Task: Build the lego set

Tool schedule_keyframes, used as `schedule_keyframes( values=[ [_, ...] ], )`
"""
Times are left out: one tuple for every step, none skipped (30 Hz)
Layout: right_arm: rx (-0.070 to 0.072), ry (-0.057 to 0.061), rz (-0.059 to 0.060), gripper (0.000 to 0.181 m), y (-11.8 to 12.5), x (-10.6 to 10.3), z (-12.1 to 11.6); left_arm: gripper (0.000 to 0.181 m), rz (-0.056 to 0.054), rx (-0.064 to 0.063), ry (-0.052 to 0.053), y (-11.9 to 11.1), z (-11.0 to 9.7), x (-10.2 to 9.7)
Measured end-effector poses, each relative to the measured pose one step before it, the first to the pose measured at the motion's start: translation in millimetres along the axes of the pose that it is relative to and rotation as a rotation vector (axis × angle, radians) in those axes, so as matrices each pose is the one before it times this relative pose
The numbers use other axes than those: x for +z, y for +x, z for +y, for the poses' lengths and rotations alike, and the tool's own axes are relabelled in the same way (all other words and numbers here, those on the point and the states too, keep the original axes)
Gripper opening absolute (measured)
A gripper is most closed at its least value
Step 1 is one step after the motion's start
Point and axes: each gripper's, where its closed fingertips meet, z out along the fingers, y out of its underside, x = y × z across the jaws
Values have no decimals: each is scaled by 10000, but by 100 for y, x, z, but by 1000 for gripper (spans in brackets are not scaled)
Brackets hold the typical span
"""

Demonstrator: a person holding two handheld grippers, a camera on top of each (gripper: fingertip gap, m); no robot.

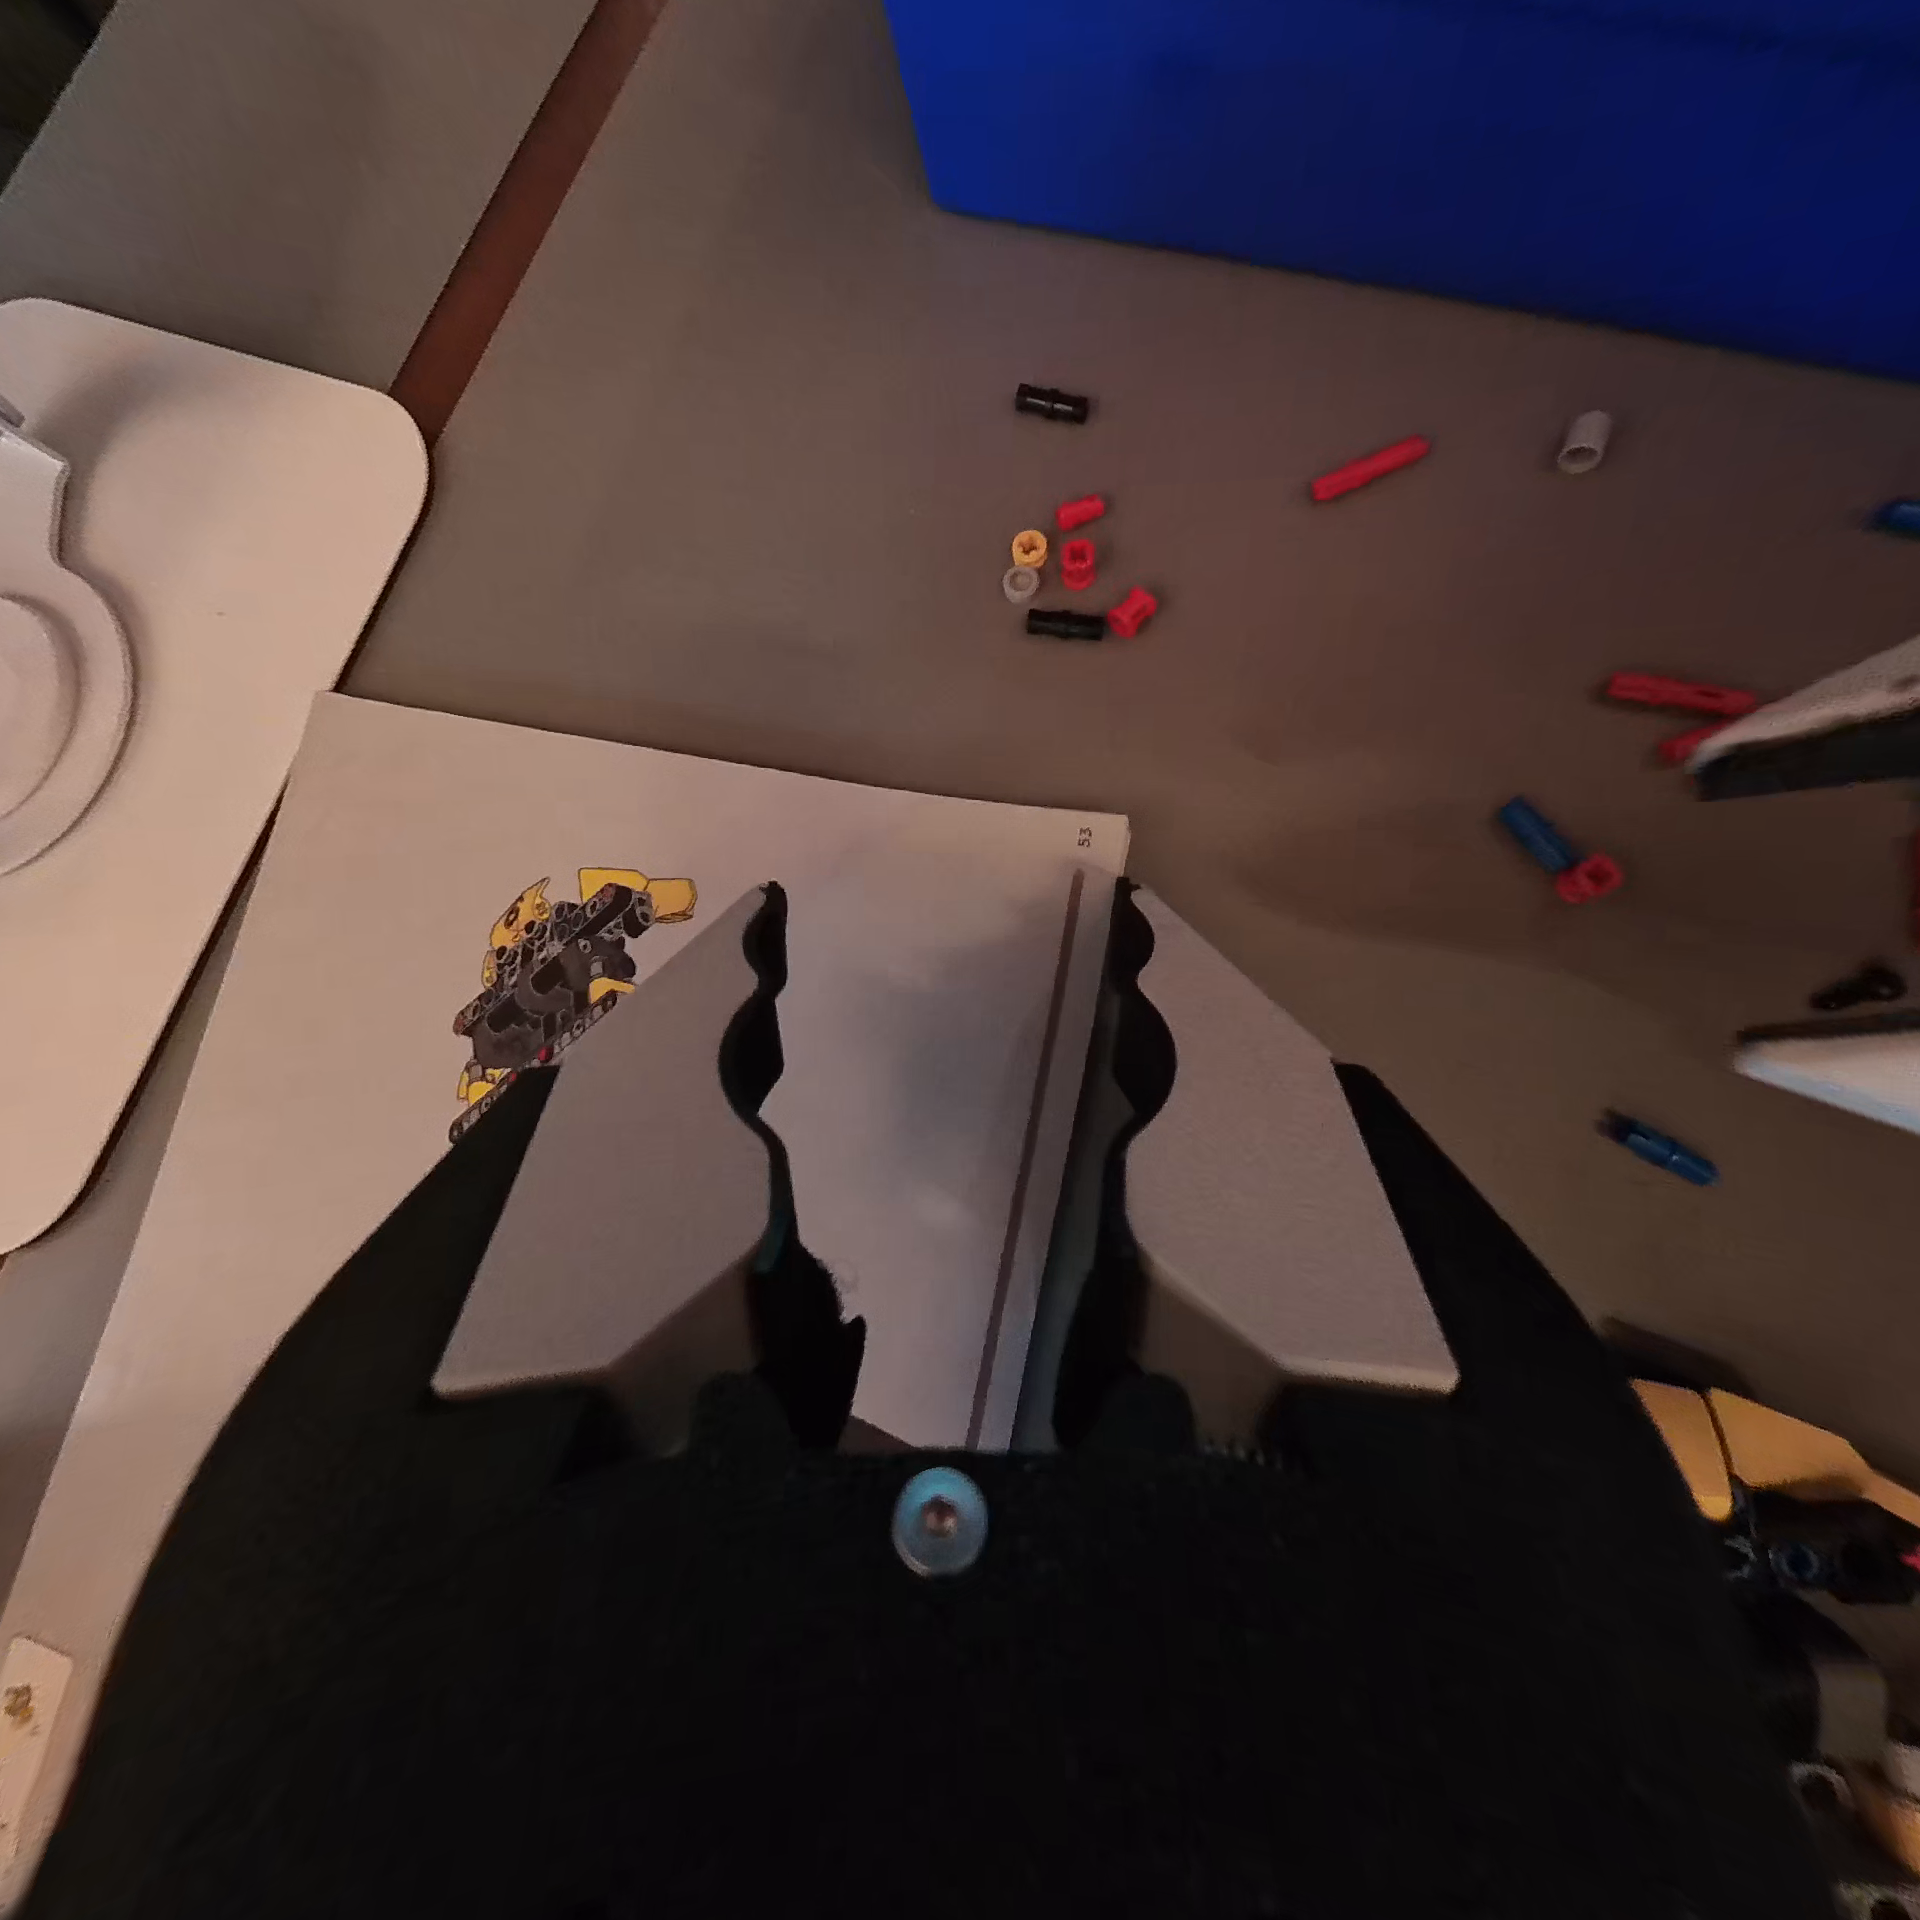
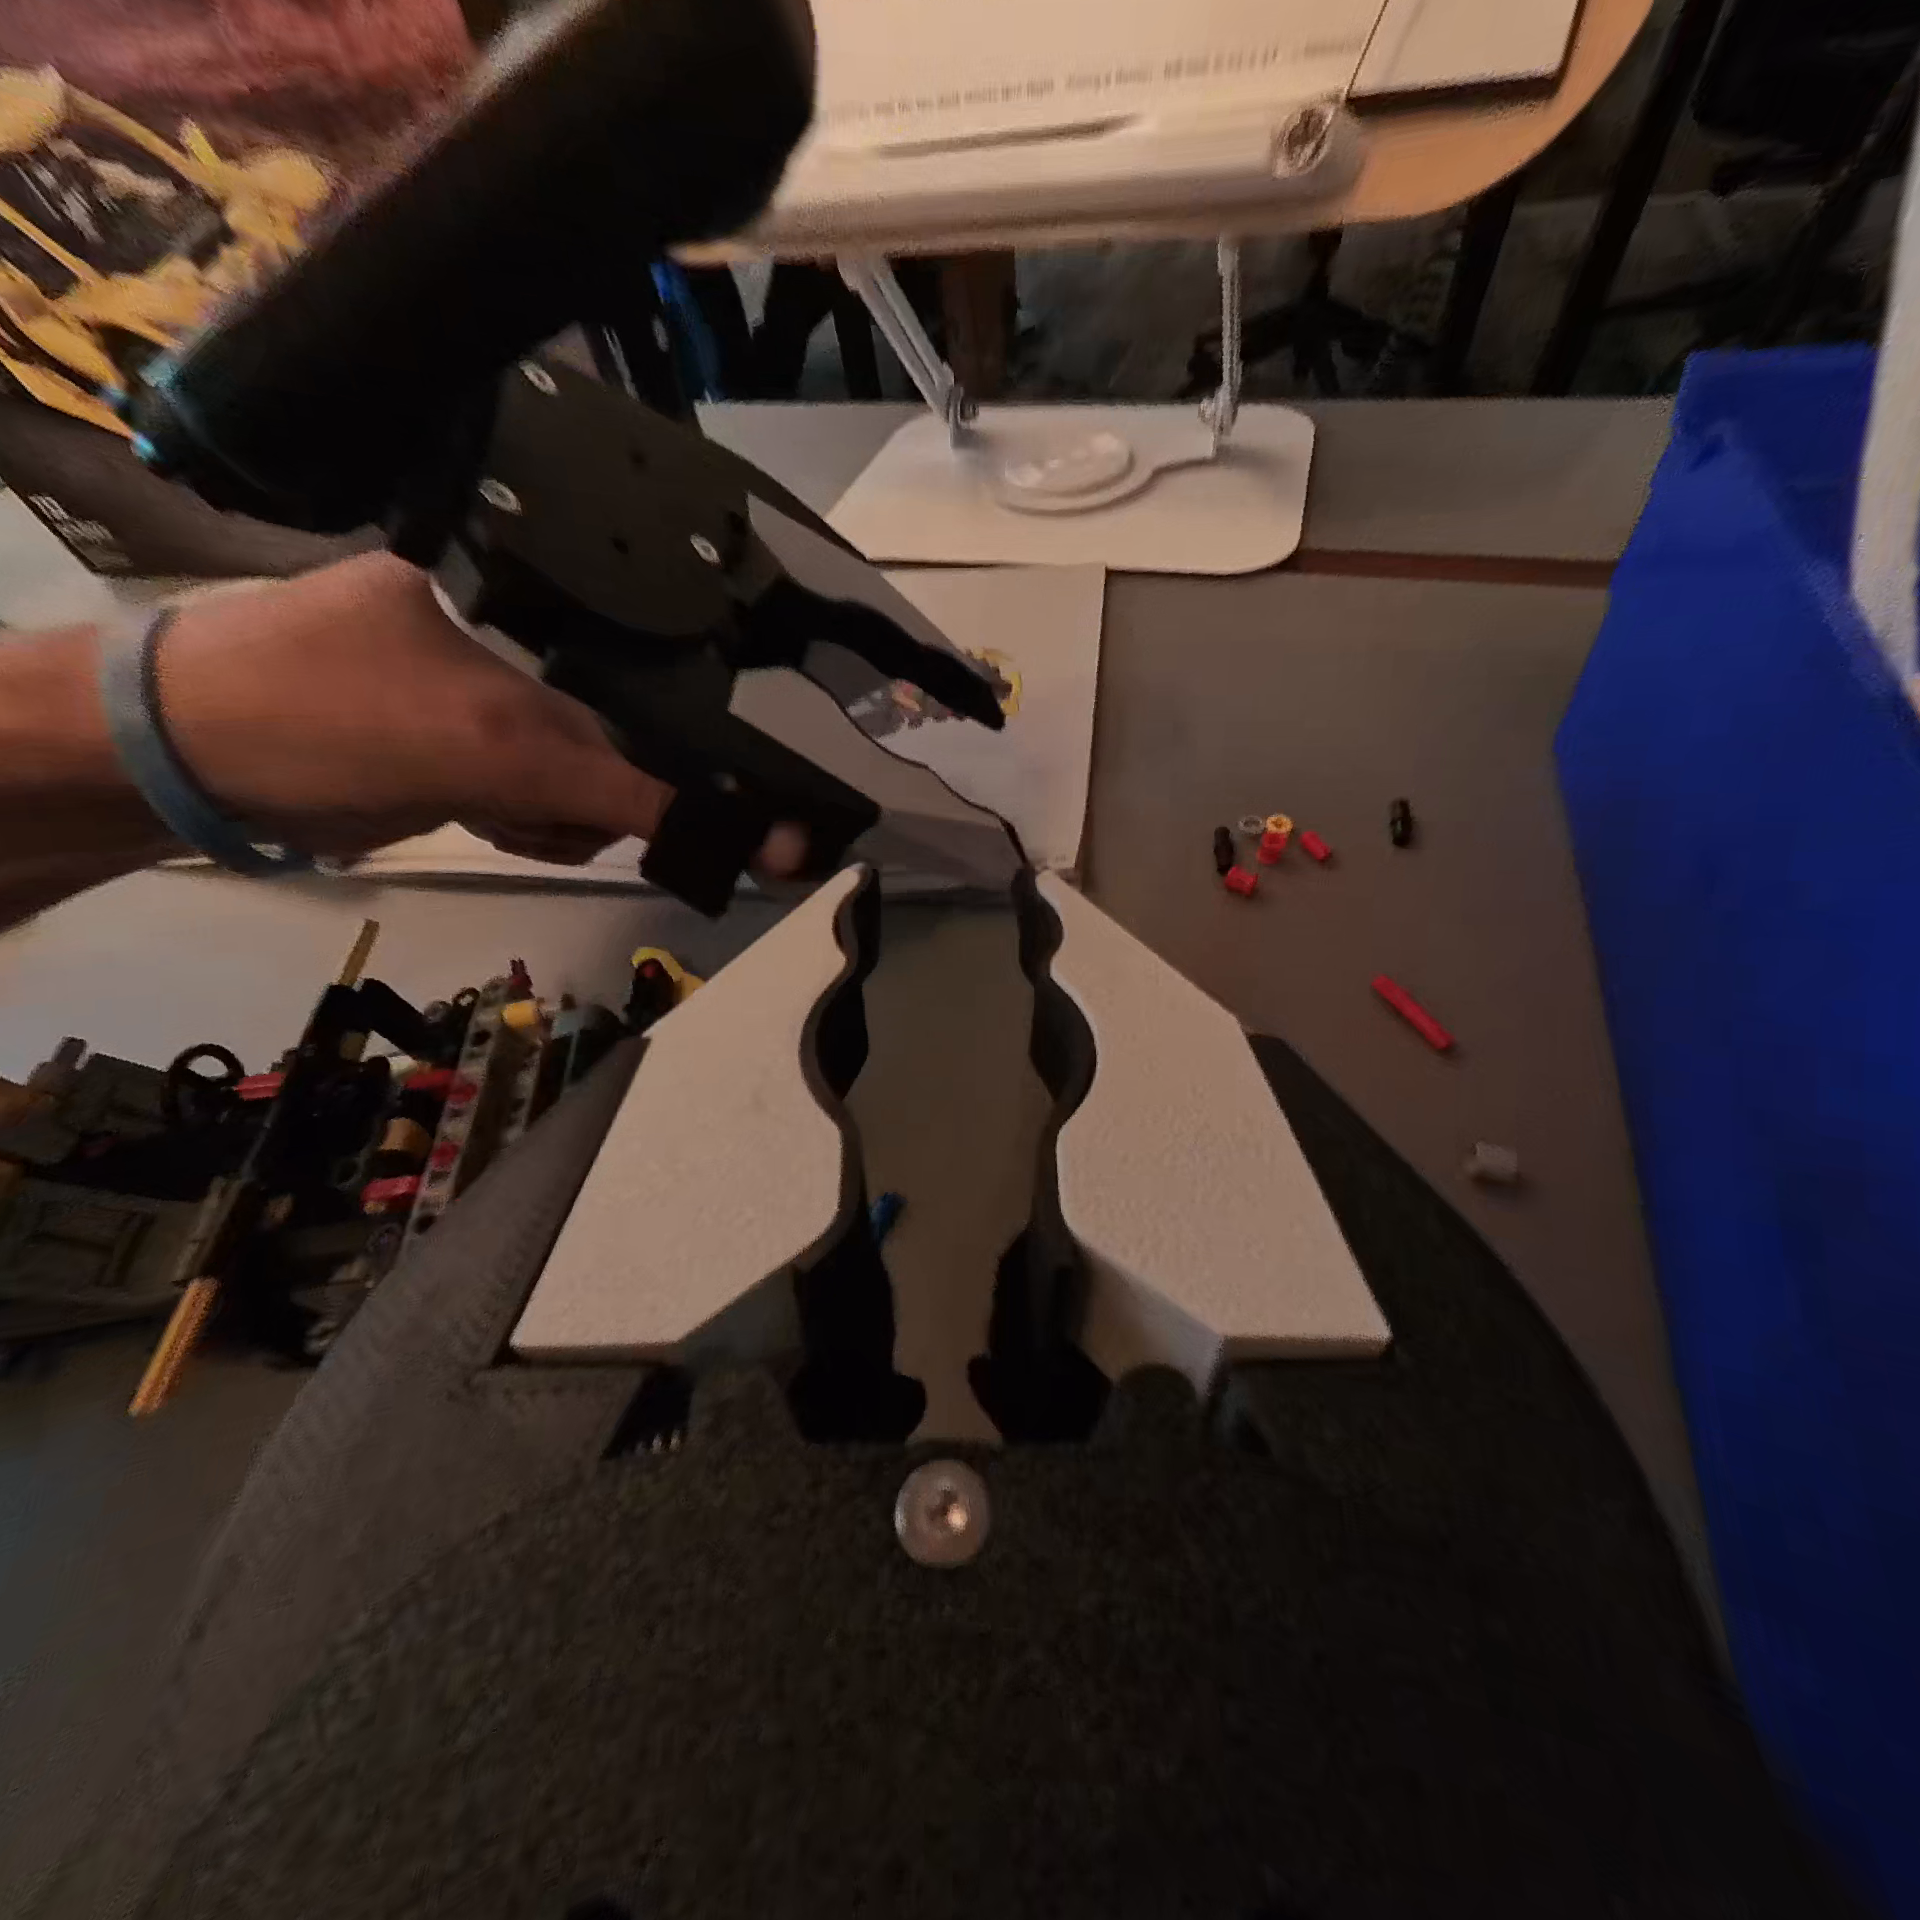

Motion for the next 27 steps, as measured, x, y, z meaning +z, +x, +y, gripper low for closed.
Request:
schedule_keyframes(
  values=[
    [-31, -313, 94, 27, 207, 407, 528, 65, 54, -99, 62, -41, -21, -97],
    [-56, -371, 146, 29, 345, 540, 619, 65, 64, -89, 49, -27, -9, -92],
    [-80, -410, 130, 33, 336, 634, 588, 65, 62, -53, 34, -31, 38, -64],
    [-103, -401, 26, 37, 244, 683, 392, 65, 71, -21, 27, -24, 84, -38],
    [-33, -311, -69, 40, 159, 614, -27, 65, 70, -16, 25, -39, 126, -23],
    [82, -145, -79, 42, 204, 526, -436, 65, 87, -41, 38, -15, 145, -21],
    [248, 6, -167, 43, 99, 472, -682, 65, 92, -62, 15, -37, 190, -21],
    [352, -15, -338, 42, -90, 549, -545, 65, 109, -112, 32, -32, 177, -48],
    [310, -208, -244, 41, 110, 623, -265, 65, 111, -170, 68, -43, 100, -99],
    [139, -257, -159, 41, 233, 612, -145, 65, 98, -174, 97, -72, 43, -131],
    [20, -263, -122, 39, 266, 571, 2, 65, 86, -155, 100, -94, 1, -159],
    [65, -230, -58, 38, 367, 446, 70, 65, 61, -148, 87, -128, -5, -169],
    [223, -53, -57, 35, 389, 233, -118, 65, 49, -140, 103, -137, -58, -192],
    [342, 86, -202, 27, 123, 130, -262, 65, 60, -99, 109, -85, -54, -177],
    [413, 21, -392, 23, -236, 233, -194, 65, 42, -57, 72, -69, -9, -123],
    [366, -209, -309, 24, -180, 424, 113, 65, 26, -37, 43, -60, 33, -55],
    [162, -411, -149, 25, -43, 559, 453, 65, 49, -38, 47, 19, 23, 0],
    [3, -452, -12, 26, 70, 561, 559, 65, 57, -27, 13, 74, 53, 62],
    [23, -283, -39, 28, -78, 487, 364, 65, 11, 26, -43, 71, 117, 96],
    [92, -119, -6, 26, -119, 327, 181, 65, -63, 98, -88, -17, 192, 100],
    [-8, -20, -8, 22, -142, 156, 44, 65, -26, 90, 10, 60, 72, 47],
    [-29, 46, 41, 20, -57, 52, -42, 64, 40, 3, 43, 140, 35, -23],
    [-107, 8, 118, 8, 48, -3, -4, 64, 7, -44, -73, 75, 180, -91],
    [-223, 16, 187, 6, 91, -20, -55, 64, -78, -106, -107, -79, 212, -269],
    [-319, 71, 91, 5, -217, -115, -193, 64, -30, -200, -69, -81, 145, -559],
    [-434, 233, 17, 5, -534, -218, -457, 64, 169, -354, 78, 101, -37, -894],
    [-632, 350, -48, 4, -871, -288, -604, 64, 327, -583, 286, 155, -333, -1144]
  ],
)
